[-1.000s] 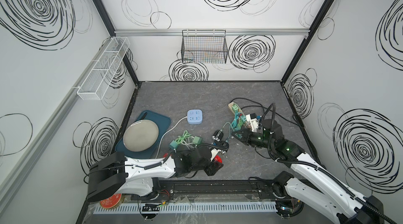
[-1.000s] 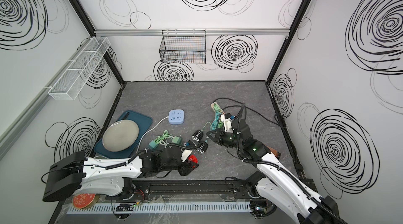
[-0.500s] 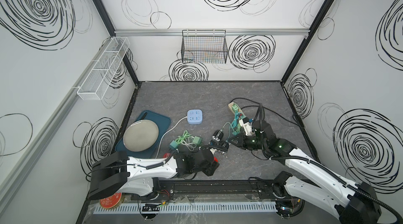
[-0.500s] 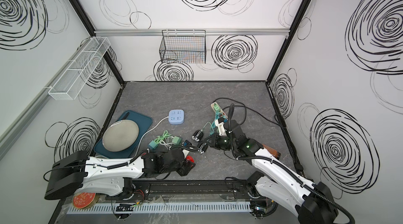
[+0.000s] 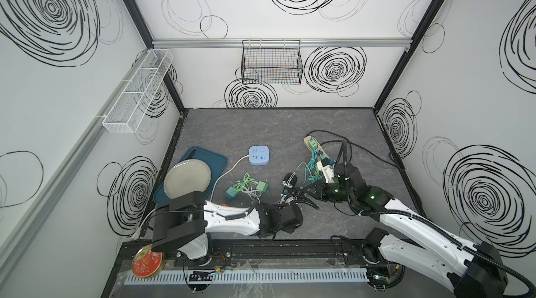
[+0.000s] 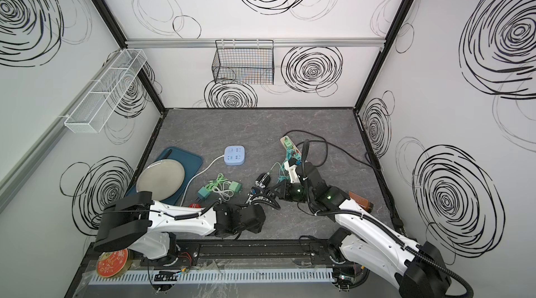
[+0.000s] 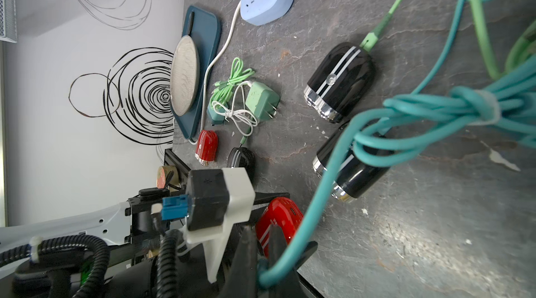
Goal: Unplug the electric shaver
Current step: Place the electric shaver at the center of the board.
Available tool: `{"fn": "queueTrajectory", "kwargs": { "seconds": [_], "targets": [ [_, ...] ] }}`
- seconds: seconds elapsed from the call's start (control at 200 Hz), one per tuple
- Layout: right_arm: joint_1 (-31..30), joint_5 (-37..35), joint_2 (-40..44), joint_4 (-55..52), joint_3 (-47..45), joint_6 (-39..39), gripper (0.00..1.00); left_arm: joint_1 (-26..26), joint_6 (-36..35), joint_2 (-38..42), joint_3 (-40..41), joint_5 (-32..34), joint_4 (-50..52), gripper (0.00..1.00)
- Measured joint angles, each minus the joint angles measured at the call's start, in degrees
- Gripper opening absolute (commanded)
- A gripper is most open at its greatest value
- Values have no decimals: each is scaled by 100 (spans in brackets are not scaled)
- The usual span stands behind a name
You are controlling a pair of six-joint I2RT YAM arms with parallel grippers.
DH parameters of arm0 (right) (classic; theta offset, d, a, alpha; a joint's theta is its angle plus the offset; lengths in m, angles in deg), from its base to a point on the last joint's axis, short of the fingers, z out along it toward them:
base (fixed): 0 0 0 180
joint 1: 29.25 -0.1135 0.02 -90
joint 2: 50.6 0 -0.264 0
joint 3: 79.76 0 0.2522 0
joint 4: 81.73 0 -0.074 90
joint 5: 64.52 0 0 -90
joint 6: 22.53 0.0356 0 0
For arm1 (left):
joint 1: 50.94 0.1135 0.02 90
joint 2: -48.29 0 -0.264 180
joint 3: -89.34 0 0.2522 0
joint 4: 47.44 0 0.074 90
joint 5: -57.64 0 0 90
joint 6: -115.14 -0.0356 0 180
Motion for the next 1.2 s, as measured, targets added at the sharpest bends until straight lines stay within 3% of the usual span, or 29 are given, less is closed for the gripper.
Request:
{"fn": "queueTrajectory", "kwargs": {
  "seconds": [0.2, 0.36, 0.48, 0.871, 0.926, 1.001, 1.046, 1.201],
  "targets": [
    [0, -87, 195, -105, -164, 4, 0, -48, 63, -345, -162, 197, 17, 48],
    [0, -127, 201, -131, -223, 7, 0, -109, 96, -448, -232, 321, -15, 68],
    [0, -129, 195, -129, -223, 4, 0, -142, 136, -452, -232, 343, -72, 75],
    [4, -190, 140, -186, -339, -2, 5, -157, 68, -175, -221, 352, -52, 76],
    [4, -260, 127, -293, -361, -11, 11, -151, -26, 63, -221, 348, -50, 76],
    [4, -387, 127, -485, -393, -26, 37, -114, -186, 450, -221, 330, -55, 77],
    [4, -474, 129, -616, -411, -55, 45, -59, -289, 664, -221, 302, -59, 80],
    [15, -804, 302, -1025, -413, -101, 51, 507, -713, 1185, -210, -37, -197, 77]
  ]
}}
